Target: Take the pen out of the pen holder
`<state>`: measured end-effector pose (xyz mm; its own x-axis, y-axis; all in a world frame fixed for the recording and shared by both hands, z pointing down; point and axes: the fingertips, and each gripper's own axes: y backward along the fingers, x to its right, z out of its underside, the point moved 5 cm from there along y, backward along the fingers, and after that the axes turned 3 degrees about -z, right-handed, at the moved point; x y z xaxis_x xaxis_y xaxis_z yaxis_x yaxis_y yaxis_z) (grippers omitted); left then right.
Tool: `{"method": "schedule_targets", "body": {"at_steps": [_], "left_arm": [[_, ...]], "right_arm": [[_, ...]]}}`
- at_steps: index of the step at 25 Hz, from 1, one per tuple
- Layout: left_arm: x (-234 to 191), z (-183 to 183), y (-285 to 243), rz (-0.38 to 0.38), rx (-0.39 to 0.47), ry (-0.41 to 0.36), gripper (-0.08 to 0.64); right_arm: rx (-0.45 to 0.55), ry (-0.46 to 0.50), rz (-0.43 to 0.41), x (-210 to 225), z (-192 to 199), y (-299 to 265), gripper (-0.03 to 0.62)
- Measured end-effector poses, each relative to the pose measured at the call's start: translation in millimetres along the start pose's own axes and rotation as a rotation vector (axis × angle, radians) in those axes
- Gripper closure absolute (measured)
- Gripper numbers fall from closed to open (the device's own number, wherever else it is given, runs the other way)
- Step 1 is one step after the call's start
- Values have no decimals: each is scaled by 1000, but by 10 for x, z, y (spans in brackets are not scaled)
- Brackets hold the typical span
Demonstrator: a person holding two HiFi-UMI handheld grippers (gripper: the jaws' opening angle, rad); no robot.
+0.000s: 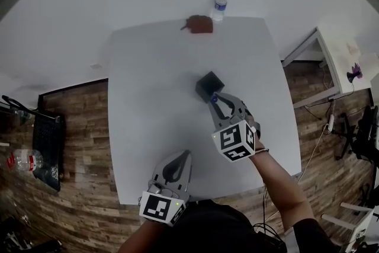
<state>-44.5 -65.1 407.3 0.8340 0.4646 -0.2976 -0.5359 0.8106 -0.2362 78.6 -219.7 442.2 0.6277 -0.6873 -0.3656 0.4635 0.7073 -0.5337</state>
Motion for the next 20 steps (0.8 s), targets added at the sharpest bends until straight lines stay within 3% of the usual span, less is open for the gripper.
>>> {"method": "schedule_targets", "body": {"at_steps": [10,20], "left_arm": [[439,-302,232,29,92,-64,555],[883,-443,514,46,154,-134,554]], "right_arm": [[126,36,-5,-244,-519,1116,511],[192,150,40,-586,-776,2087,511]]}}
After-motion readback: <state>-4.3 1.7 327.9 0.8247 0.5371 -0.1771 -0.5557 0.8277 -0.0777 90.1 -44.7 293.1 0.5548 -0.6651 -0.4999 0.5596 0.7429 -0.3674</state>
